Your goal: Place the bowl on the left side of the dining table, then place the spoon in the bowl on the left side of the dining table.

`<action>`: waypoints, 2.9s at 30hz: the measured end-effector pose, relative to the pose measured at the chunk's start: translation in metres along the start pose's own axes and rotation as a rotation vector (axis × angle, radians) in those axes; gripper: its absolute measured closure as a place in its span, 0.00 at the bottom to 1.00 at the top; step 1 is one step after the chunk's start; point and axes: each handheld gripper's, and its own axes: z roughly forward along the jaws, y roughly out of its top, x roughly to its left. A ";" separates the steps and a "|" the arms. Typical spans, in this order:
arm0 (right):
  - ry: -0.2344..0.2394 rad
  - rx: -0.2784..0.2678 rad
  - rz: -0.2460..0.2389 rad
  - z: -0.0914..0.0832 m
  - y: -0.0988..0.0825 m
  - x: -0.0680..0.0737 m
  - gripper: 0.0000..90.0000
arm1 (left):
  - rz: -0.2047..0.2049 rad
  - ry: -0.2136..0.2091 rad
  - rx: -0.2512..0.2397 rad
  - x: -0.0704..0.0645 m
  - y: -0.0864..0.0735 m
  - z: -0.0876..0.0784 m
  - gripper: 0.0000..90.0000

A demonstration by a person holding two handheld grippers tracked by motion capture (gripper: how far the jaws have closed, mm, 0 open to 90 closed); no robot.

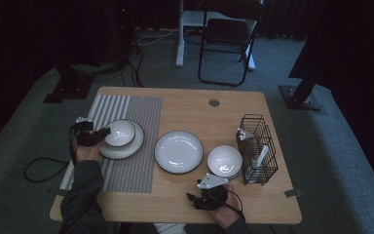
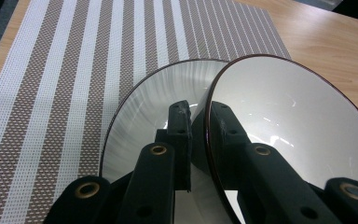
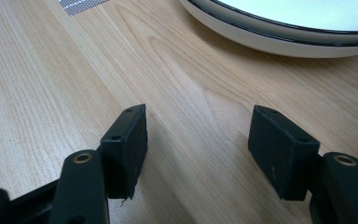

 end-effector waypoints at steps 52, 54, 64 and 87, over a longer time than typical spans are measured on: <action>0.007 0.004 -0.005 0.000 0.000 0.000 0.41 | 0.199 0.047 -0.188 -0.043 0.005 -0.050 0.64; 0.008 0.003 -0.007 0.000 0.000 0.000 0.41 | 0.210 0.039 -0.195 -0.049 0.004 -0.054 0.64; 0.022 0.002 -0.021 0.001 0.001 -0.002 0.40 | 0.278 -0.019 -0.199 -0.078 -0.003 -0.062 0.64; 0.020 0.008 -0.016 0.002 0.001 0.000 0.34 | 0.395 -0.073 -0.137 -0.116 -0.034 -0.053 0.63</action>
